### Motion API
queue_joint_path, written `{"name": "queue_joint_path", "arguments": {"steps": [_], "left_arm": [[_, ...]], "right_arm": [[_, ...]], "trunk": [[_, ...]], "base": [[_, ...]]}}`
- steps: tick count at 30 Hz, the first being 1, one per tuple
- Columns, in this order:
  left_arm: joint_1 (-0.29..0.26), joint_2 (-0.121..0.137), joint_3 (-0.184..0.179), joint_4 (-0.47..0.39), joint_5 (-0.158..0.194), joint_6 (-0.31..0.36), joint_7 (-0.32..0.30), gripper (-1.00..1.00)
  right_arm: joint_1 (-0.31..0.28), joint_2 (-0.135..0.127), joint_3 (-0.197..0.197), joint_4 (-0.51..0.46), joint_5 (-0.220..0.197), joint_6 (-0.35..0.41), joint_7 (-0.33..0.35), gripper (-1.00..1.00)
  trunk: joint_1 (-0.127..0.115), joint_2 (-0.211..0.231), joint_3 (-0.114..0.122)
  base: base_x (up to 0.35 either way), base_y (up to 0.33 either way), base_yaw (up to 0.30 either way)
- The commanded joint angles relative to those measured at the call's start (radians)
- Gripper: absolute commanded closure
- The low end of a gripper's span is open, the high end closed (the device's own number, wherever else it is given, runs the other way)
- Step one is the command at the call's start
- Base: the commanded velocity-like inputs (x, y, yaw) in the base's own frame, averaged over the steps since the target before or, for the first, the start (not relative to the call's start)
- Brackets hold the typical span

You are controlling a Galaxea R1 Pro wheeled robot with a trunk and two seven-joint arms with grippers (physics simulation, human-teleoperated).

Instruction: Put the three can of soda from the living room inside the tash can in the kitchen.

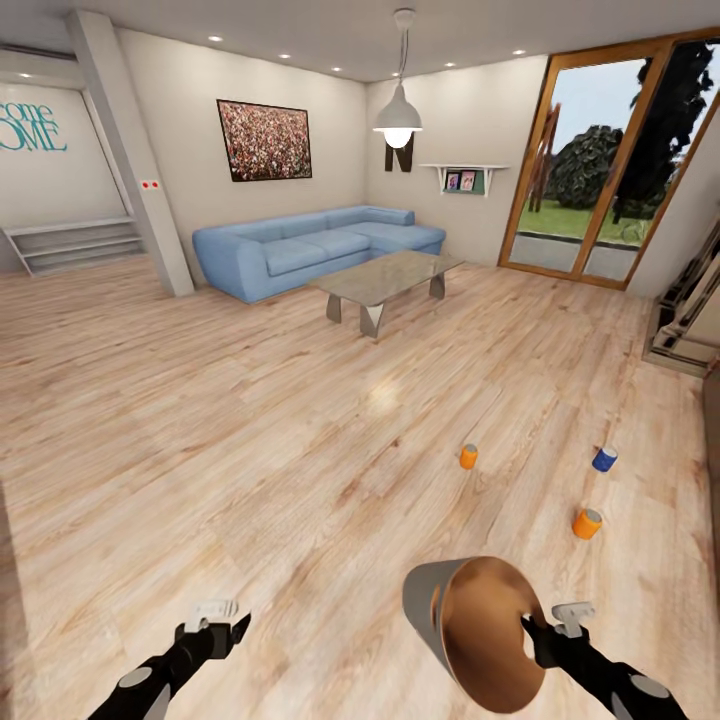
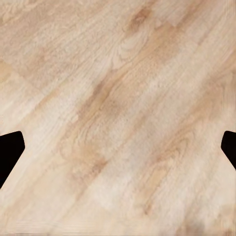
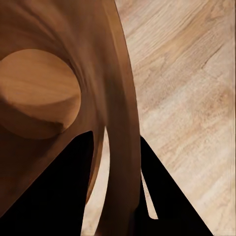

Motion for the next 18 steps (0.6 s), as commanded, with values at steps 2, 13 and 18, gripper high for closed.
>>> {"name": "queue_joint_path", "arguments": {"steps": [2, 13, 18], "left_arm": [[0.0, 0.0, 0.0, 0.01, 0.001, -0.008, 0.004, -1.0], [0.0, 0.001, 0.001, 0.025, -0.002, -0.019, 0.033, -1.0], [0.0, 0.001, 0.0, 0.025, -0.003, -0.02, 0.037, -1.0]], "right_arm": [[0.0, 0.004, -0.002, -0.002, -0.01, -0.001, -0.003, 1.0], [0.001, 0.013, -0.008, -0.015, -0.012, -0.005, -0.037, 1.0], [0.001, 0.014, -0.009, -0.017, -0.018, -0.003, -0.04, 1.0]], "trunk": [[0.0, 0.0, 0.0], [0.0, 0.0, 0.0], [0.0, 0.0, 0.0]], "base": [[0.0, 0.0, 0.0], [0.014, 0.003, 0.0], [0.136, 0.071, -0.003]]}}
